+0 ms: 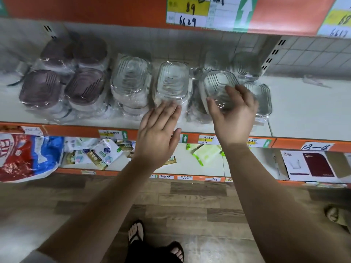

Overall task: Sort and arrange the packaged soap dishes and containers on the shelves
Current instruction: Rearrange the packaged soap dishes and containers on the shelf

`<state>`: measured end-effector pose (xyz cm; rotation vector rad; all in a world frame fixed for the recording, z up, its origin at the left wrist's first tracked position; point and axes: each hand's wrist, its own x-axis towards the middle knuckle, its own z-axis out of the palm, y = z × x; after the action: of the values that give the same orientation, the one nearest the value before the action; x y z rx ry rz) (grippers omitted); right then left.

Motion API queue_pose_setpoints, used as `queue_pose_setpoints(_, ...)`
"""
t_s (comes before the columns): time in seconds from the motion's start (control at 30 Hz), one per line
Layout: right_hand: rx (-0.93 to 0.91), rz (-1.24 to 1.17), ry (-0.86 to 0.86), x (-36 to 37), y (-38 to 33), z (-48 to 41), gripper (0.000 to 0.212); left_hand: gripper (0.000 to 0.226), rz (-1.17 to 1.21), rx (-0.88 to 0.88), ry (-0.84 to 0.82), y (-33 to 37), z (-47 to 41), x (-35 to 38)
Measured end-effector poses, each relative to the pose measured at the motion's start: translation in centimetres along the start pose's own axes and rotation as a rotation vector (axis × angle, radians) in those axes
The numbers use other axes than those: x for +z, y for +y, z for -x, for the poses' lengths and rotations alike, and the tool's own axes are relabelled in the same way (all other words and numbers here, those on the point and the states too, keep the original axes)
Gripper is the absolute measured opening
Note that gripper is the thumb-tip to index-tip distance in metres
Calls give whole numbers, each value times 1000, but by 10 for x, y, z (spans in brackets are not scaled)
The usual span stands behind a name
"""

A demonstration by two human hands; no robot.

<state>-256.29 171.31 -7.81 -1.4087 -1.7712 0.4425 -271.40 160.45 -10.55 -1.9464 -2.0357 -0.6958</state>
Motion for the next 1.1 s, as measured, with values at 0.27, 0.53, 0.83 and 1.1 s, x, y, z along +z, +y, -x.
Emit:
queue_pose_setpoints(0.27, -85, 71, -64, 5, -6, -9, 35, 47, 5, -24, -24, -4, 28, 6)
queue_pose_setpoints(0.53, -95, 160, -195, -8, -9, 1, 34, 47, 30, -34, -68, -11, 38, -13)
queue_pose_setpoints(0.83, -89, 105, -264, -51, -61, 68, 30, 44, -4, -76, -133, -22, 63, -106)
queue_pose_setpoints(1.1, -232, 56, -389, -50, -163, 115, 30, 35, -67, -195, 18, -66, 95, -201)
